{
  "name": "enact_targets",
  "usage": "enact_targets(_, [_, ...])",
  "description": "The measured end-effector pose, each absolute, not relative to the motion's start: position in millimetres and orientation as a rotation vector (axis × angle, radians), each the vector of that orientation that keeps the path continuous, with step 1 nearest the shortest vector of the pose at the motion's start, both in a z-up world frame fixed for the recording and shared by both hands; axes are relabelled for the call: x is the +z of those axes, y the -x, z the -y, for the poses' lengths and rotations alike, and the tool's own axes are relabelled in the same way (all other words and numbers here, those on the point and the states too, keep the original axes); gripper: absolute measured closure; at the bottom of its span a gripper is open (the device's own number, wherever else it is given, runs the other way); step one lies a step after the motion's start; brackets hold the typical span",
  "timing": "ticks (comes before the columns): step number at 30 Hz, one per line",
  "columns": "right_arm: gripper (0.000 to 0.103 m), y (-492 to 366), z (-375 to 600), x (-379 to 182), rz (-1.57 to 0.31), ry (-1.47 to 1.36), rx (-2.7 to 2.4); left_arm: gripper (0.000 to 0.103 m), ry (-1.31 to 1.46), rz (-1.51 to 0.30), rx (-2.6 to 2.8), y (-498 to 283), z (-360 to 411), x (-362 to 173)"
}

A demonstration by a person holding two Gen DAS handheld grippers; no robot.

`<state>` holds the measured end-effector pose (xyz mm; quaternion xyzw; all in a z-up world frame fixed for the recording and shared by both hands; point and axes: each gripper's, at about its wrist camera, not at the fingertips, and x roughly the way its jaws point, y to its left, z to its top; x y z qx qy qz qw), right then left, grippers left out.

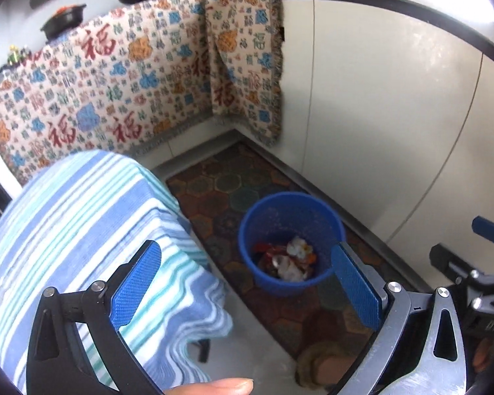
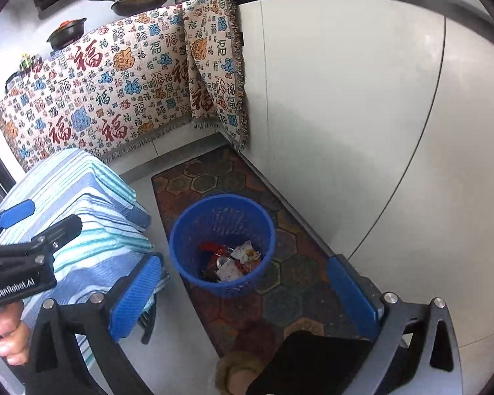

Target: Collect trash

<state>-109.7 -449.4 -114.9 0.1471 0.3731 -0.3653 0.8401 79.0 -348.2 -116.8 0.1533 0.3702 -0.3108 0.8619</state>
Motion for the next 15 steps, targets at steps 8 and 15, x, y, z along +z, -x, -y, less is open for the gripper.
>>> enact_targets(8, [0.000, 113.1, 422.9, -103.7, -0.800, -0.270, -0.742, 0.000, -0.306, -0.786, -0.681, -71.0, 342.8, -104.4])
enact_targets(15, [0.000, 110.2, 413.9, -100.4, -0.796, -0.248, -0.748, 0.000, -0.314, -0.774, -0.657, -66.1, 339.8, -99.4])
